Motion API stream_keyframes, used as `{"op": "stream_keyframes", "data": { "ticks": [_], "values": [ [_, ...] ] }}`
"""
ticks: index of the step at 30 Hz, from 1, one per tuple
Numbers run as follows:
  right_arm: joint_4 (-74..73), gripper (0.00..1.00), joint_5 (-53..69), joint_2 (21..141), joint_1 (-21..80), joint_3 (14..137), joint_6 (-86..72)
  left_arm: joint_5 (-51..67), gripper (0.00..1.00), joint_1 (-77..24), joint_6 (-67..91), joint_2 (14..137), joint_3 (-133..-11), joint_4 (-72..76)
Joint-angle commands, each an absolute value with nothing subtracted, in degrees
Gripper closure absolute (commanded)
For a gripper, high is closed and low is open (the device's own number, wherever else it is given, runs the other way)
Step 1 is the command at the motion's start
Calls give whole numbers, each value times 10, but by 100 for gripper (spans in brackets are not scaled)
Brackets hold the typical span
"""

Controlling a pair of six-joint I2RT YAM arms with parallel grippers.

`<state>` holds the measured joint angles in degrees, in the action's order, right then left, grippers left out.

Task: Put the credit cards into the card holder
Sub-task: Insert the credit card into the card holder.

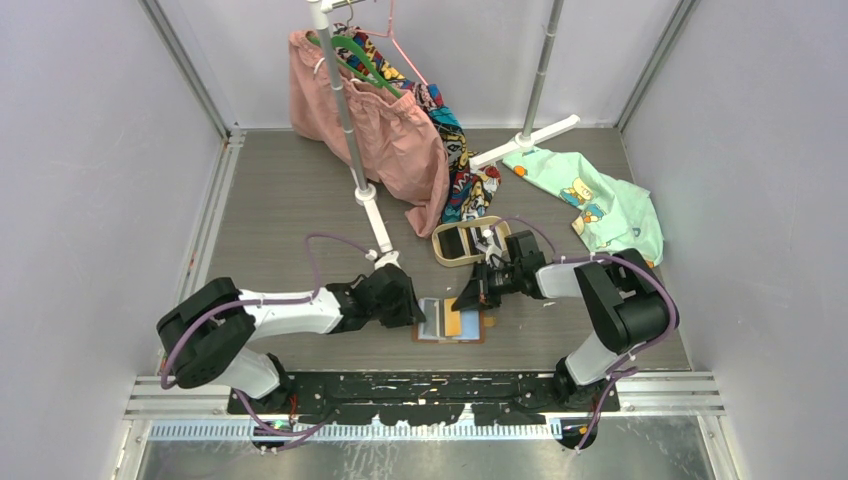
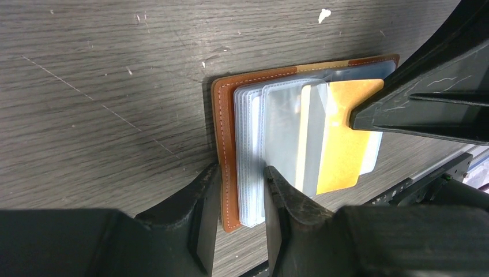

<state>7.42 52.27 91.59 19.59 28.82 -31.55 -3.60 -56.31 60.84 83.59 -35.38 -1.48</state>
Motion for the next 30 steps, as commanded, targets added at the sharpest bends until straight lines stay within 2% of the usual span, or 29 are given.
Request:
{"op": "stream_keyframes", "data": {
  "ticks": [1,15,23,30],
  "values": [
    [101,99,499,935,199,280,-344,-18,68,-566,596,858,-354,-11],
    [117,95,500,951,213,290,-359,-11,68,-566,599,869,-356,13],
    [35,83,502,939,213,327,-295,-38,63,-566,588,839,-352,2],
    [-46,69,492,911,213,366,-243,-37,64,-566,582,834,-353,1]
  ]
}}
